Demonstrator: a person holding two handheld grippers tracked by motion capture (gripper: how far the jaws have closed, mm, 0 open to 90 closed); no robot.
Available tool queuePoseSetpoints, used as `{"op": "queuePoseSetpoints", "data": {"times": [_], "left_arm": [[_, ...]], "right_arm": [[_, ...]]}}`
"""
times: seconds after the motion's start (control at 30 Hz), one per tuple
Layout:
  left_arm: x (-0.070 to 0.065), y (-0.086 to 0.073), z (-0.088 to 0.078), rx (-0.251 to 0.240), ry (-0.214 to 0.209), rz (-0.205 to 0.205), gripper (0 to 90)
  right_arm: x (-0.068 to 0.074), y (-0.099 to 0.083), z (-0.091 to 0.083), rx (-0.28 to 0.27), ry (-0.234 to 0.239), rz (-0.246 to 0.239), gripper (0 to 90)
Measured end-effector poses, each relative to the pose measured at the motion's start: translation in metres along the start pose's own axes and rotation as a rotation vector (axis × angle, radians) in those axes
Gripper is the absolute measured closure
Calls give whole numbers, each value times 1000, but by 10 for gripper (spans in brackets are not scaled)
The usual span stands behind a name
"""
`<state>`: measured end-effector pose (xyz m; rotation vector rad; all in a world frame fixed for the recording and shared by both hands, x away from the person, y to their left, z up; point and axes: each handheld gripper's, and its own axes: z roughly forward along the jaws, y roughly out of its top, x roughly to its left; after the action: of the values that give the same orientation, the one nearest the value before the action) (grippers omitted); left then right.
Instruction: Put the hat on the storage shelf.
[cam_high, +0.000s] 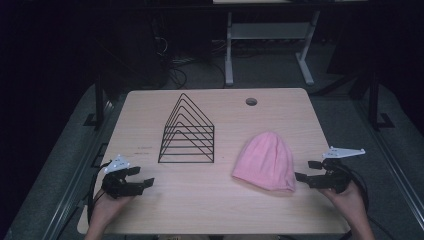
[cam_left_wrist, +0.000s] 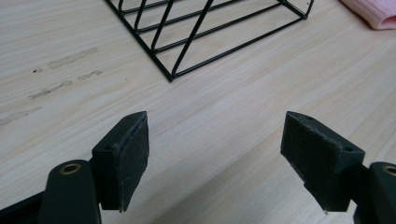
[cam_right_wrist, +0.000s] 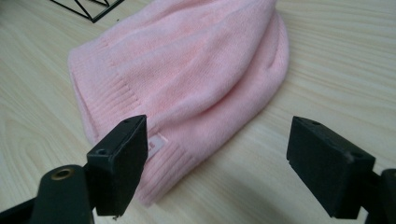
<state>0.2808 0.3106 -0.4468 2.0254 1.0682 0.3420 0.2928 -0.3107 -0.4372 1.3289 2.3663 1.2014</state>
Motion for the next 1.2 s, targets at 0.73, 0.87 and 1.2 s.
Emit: {"op": "queuePoseSetpoints", "data": {"times": [0.73,0.87,1.2], "left_arm": [[1,-6,-7,-11,6,-34,234],[2,-6,-8,-17,6,-42,234],[3,-3,-4,-26,-3,-35,234]], "right_arm": [[-16,52,23,87,78,-12,198],[-18,61,26,72,90,-5,198],[-37,84,48,121,99,26,201]]}}
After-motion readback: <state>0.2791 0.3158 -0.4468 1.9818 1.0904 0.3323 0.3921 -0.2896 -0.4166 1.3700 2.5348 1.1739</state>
